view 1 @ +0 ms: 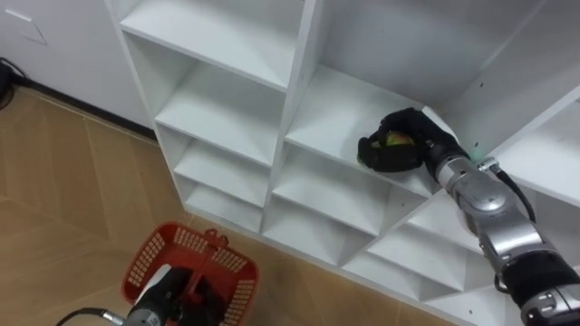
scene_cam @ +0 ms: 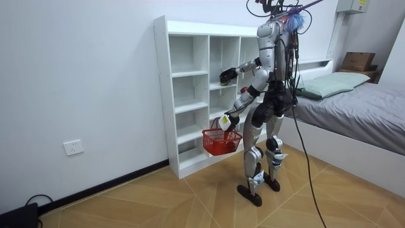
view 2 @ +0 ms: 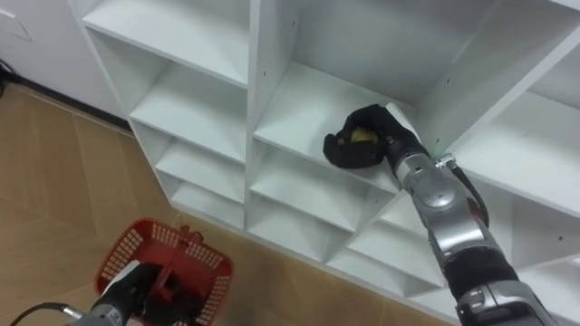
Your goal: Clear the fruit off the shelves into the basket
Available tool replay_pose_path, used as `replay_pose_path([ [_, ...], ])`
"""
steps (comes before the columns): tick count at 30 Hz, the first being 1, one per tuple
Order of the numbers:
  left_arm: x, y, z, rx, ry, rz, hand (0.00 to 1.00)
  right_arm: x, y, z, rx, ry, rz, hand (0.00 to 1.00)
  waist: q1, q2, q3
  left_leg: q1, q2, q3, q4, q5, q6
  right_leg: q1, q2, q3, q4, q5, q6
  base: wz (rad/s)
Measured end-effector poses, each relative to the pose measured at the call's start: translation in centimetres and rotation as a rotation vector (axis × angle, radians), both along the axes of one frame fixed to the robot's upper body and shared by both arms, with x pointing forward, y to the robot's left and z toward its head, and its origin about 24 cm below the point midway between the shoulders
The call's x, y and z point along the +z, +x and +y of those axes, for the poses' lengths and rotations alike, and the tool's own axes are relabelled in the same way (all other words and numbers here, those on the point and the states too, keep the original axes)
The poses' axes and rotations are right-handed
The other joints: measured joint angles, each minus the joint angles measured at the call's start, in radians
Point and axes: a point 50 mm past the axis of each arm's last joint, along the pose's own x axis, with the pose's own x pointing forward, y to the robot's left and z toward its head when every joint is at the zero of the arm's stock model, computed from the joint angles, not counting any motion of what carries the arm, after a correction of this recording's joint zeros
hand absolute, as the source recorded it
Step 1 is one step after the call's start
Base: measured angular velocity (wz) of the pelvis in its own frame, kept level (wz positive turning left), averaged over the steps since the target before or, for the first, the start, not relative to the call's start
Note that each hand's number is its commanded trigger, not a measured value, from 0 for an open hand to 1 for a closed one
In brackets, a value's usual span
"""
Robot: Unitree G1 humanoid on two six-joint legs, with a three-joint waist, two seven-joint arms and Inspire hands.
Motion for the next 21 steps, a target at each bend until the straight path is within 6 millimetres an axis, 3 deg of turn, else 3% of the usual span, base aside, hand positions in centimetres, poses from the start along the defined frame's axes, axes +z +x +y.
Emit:
replay_pose_path([
  [21, -0.04, 0.13, -0.46, -0.007, 0.002, -0.011, 1.00, 0.27, 0.02, 0.54, 0.030, -0.027, -0.013, 1.00, -0.005, 0.002, -0.0003, 0.001, 0.002, 0.010, 0.000, 0.000, 0.000, -0.003, 0.001, 0.011, -0.001, 0.001, 0.000, -0.01],
])
